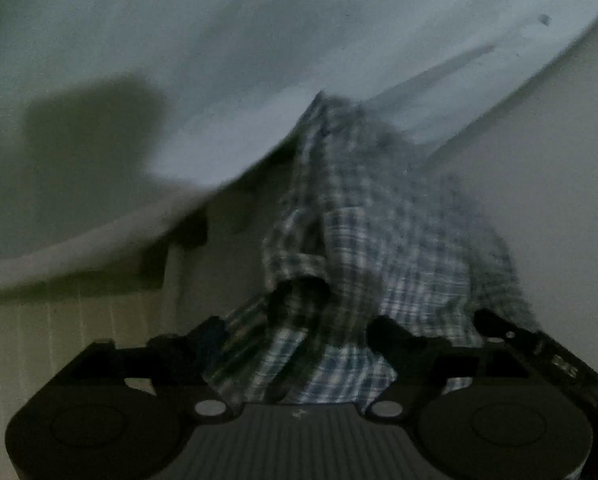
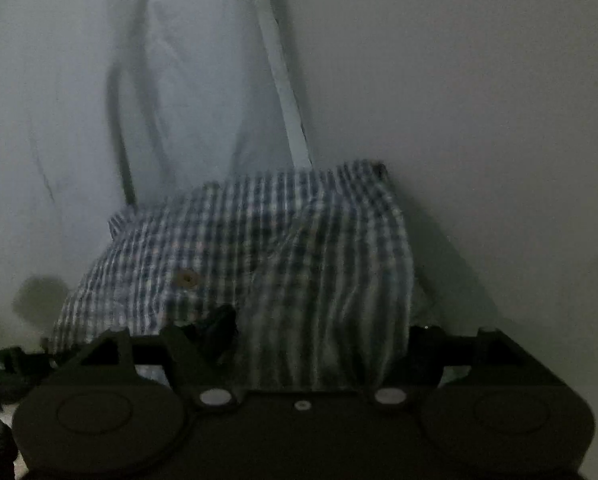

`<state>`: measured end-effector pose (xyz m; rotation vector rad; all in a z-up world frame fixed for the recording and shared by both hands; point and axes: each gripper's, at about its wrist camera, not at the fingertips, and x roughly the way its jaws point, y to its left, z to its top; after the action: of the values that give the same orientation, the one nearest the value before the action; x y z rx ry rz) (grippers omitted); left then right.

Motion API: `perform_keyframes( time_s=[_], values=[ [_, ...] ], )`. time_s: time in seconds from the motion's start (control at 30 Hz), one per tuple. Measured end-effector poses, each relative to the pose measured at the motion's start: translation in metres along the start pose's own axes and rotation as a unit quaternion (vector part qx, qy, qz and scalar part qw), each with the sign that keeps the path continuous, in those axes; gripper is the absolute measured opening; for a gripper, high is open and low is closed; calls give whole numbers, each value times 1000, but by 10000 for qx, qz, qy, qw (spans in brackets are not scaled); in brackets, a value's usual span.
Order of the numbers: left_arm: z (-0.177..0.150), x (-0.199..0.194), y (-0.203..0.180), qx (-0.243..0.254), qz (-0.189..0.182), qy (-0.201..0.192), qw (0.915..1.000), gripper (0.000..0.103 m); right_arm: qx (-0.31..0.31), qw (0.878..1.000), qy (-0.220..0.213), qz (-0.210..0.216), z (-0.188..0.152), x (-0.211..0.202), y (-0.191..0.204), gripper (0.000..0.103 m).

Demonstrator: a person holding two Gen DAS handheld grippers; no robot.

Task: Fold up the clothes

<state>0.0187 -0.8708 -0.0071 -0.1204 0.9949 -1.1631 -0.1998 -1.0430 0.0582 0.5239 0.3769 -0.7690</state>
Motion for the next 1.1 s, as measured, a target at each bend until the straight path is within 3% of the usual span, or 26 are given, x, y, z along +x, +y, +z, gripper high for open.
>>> perform_keyframes(
  time_s=[0.03,0.23,0.3,0.33,0.37,0.4,0.47,0.5,0.53,0.7,0.9,1.0,1.1],
  values=[
    [-2,1,4,-26,5,-9,10000,93,27,9999,-52,-137,7,10,-9,90],
    [0,10,-5,174,-106,-129,9997,93,256,9996,8,125,9,0,-8,94],
    [6,15,0,-99,-334,20,9994,91,333,9992,30,220,9,-4,-7,94],
    [9,18,2,-265,-458,99,9985,84,372,9989,41,267,9,-6,-7,93],
    [8,16,-1,-340,-534,178,9978,65,410,9986,53,315,9,-8,-7,89],
    [7,14,-4,-407,-605,249,9970,58,449,9983,64,362,9,-10,-6,72],
    [8,4,-13,-344,-645,191,9971,32,525,9975,86,457,9,-13,-6,53],
    [8,0,-18,-306,-662,158,9972,28,564,9971,98,505,9,-15,-5,32],
    [10,-7,-24,-183,-649,81,9977,23,602,9966,109,552,9,-17,-5,25],
    [8,-44,-41,274,-662,-337,9969,13,502,9958,-41,766,2,-39,6,19],
    [-36,-117,2,107,-778,-476,9958,12,597,9906,-294,1196,-58,-91,39,18],
    [-72,-160,36,-7,-720,-450,9964,12,422,9896,-299,1340,-112,-121,66,18],
    [-138,-202,86,-87,-222,-122,9996,12,243,9893,-36,1437,-190,-143,91,18]
  ],
)
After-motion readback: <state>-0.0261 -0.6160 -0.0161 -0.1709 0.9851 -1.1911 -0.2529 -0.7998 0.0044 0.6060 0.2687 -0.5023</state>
